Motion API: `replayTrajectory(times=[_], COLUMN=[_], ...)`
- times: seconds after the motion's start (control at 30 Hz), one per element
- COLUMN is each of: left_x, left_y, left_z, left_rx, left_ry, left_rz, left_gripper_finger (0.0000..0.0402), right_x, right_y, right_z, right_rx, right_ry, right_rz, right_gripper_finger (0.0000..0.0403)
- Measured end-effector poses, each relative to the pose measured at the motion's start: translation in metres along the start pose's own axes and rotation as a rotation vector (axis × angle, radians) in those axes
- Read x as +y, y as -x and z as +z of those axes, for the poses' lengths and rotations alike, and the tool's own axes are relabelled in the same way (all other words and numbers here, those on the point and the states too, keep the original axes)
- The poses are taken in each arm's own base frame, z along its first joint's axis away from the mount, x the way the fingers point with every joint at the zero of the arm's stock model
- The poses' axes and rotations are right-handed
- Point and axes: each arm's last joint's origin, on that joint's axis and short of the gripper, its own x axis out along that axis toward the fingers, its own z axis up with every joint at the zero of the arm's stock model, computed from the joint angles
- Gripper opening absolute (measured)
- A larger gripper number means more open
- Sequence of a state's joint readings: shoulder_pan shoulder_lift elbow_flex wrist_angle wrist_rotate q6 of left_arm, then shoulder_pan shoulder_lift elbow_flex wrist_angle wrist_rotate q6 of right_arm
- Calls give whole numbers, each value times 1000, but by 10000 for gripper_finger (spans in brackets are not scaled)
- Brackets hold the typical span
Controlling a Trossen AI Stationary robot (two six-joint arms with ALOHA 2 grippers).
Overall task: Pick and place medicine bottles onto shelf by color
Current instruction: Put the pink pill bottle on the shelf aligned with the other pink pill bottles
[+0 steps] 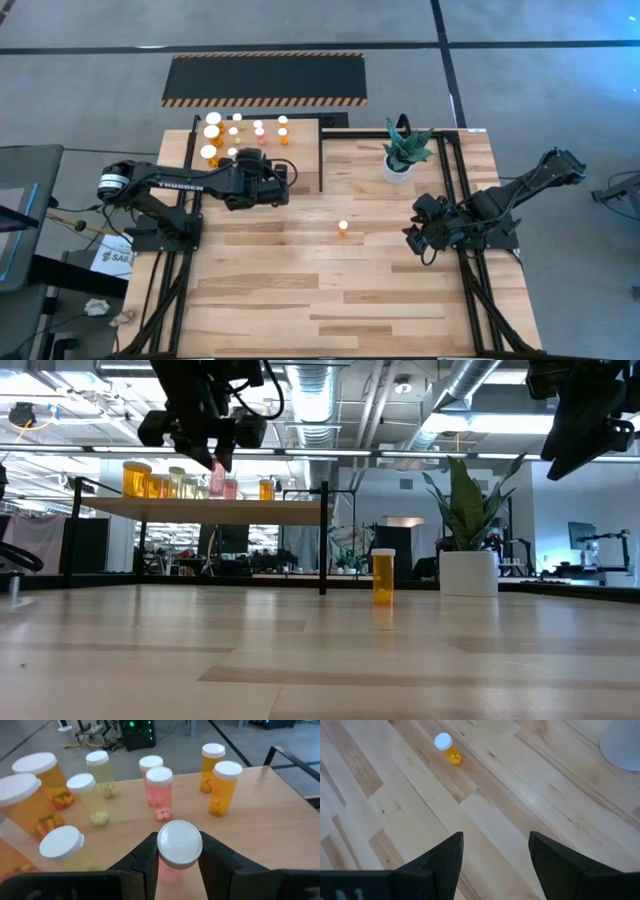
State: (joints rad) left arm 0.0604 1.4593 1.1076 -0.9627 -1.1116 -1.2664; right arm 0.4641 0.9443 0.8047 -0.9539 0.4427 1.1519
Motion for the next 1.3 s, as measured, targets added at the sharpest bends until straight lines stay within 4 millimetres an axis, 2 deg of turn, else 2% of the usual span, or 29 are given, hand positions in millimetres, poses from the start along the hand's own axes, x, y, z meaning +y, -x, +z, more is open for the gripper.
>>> replayTrajectory(times=[0.63, 0.9, 1.3], left_x=[0, -8, -9], left_y=[-2, -8, -9], left_z=[0, -9, -10], left_rx=[31, 14, 6], left_ry=[35, 24, 34], left_rz=[-5, 19, 25], left_gripper_finger=[105, 105, 106], right_x=[0, 0, 1], right_y=[0, 0, 0], right_z=[0, 0, 1], right_rx=[0, -1, -5], right_ry=[0, -1, -6], right_rz=[0, 1, 12], right_gripper_finger=[249, 249, 249])
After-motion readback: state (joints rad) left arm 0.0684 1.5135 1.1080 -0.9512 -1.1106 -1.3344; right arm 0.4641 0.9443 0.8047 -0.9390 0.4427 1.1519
